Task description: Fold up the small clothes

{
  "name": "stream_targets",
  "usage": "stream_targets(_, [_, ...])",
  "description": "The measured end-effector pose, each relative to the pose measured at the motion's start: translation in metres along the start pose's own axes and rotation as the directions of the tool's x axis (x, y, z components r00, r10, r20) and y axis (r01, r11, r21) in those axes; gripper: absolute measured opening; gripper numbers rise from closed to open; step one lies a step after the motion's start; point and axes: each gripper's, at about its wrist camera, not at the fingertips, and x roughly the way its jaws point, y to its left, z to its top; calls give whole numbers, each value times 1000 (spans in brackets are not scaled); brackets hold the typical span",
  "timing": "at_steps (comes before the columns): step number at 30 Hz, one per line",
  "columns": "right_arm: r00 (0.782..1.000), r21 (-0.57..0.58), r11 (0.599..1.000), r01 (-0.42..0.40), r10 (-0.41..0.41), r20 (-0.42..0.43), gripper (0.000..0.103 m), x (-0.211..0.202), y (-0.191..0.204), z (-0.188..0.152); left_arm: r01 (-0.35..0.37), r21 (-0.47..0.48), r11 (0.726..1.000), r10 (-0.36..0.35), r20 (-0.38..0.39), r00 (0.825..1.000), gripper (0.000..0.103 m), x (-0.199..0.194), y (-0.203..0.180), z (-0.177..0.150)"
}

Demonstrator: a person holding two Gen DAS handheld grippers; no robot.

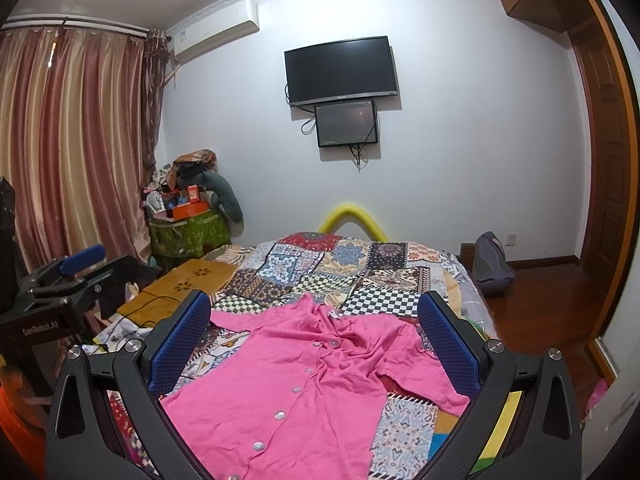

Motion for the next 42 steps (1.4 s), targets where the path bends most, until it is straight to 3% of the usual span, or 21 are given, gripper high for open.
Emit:
stream_targets(7, [999, -21, 999, 38, -38, -27, 103, 32, -13, 10, -30, -26, 999, 29, -50, 998, 103, 53, 28, 9])
stream_targets(13, [997, -12, 998, 55, -55, -59, 102, 73, -39, 18, -65, -31, 997, 59, -150, 987, 103, 120, 56, 10])
stream_targets(15, [995, 2, 999, 54, -54, -89, 98, 95, -52, 19, -52, -34, 998, 45, -185, 982, 103, 146, 67, 9])
stream_targets(17, [990, 1, 998, 59, -58, -129, 86, 112, -59, 17, -59, -36, 998, 50, -219, 974, 103, 171, 76, 6])
stream_targets(19, [983, -2, 998, 63, -62, -175, 79, 134, -69, 14, -62, -40, 997, 49, -266, 963, 96, 198, 86, 0])
stream_targets(23, [959, 17, 999, 42, -36, -280, 72, 179, -90, 3, -74, -26, 997, 59, -377, 924, 85, 258, 104, -20])
stream_targets(28, [922, 6, 1000, 30, -25, -387, 72, 224, -107, -13, -82, 8, 997, 76, -478, 875, 83, 322, 115, -51])
stream_targets(31, [886, 6, 1000, 12, -8, -463, 72, 256, -115, -27, -59, 9, 998, 54, -552, 832, 83, 361, 119, -72])
stream_targets(36, [833, 11, 999, -30, 31, -552, 72, 302, -126, -52, -2, 8, 1000, 6, -631, 776, 83, 416, 114, -101])
stream_targets(39, [796, 34, 998, -51, 61, -602, 72, 328, -131, -68, 32, 5, 999, -21, -664, 748, 82, 440, 107, -114])
stream_targets(42, [757, 45, 997, -62, 77, -649, 66, 349, -135, -83, 60, -6, 998, -48, -687, 725, 74, 460, 101, -124])
